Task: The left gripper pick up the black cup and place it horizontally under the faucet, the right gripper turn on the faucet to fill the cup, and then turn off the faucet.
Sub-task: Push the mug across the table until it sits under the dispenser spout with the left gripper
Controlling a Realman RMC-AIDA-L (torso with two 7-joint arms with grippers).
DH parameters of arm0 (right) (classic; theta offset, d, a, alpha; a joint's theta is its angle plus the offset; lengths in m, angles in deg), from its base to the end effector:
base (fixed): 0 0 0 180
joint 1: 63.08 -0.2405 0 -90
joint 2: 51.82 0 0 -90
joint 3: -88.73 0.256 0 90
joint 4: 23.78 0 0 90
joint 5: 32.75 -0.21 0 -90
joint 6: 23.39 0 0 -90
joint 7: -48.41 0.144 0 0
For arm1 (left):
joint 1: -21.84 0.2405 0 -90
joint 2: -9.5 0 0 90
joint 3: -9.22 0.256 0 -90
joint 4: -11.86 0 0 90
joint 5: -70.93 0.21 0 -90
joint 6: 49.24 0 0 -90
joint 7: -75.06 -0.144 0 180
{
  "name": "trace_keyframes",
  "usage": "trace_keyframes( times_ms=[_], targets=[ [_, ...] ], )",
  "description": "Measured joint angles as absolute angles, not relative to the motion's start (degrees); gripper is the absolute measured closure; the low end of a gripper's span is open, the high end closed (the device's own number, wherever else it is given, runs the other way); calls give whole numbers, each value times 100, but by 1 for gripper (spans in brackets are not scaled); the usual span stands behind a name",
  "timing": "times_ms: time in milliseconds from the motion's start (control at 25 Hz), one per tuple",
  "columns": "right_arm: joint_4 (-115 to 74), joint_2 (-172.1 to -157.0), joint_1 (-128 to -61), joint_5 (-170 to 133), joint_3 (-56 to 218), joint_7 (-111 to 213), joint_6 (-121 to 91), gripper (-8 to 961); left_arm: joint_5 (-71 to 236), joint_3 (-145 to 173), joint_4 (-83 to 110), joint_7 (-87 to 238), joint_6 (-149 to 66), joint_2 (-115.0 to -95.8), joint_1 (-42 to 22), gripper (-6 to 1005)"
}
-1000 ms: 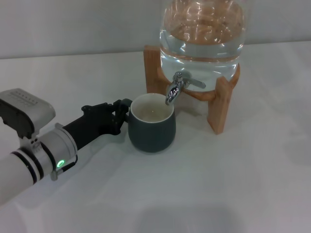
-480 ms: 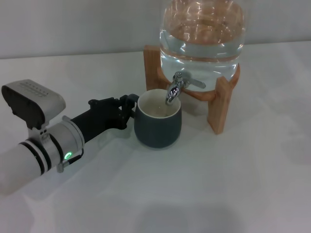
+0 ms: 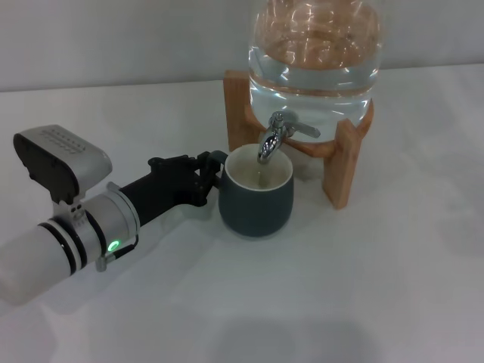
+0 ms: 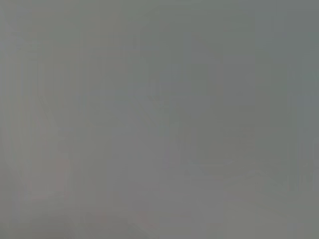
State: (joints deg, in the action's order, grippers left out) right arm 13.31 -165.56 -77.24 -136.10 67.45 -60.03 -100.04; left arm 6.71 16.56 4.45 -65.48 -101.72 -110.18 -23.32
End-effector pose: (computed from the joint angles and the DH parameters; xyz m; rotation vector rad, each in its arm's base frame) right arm 0.3792 0.2912 0.1690 -1.5821 0.6802 0.9496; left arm -0.2344 0.3645 -0.1162 -2.3902 -0.6705 -0.6606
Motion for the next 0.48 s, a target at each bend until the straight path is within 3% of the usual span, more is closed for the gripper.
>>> trace_keyframes(
  times_ms=[480],
  targets=[
    [1331, -16565, -7740, -13627, 6742, -6005, -9996, 103, 810, 1657, 370, -6548, -10197, -11017, -2334, 843]
  ],
)
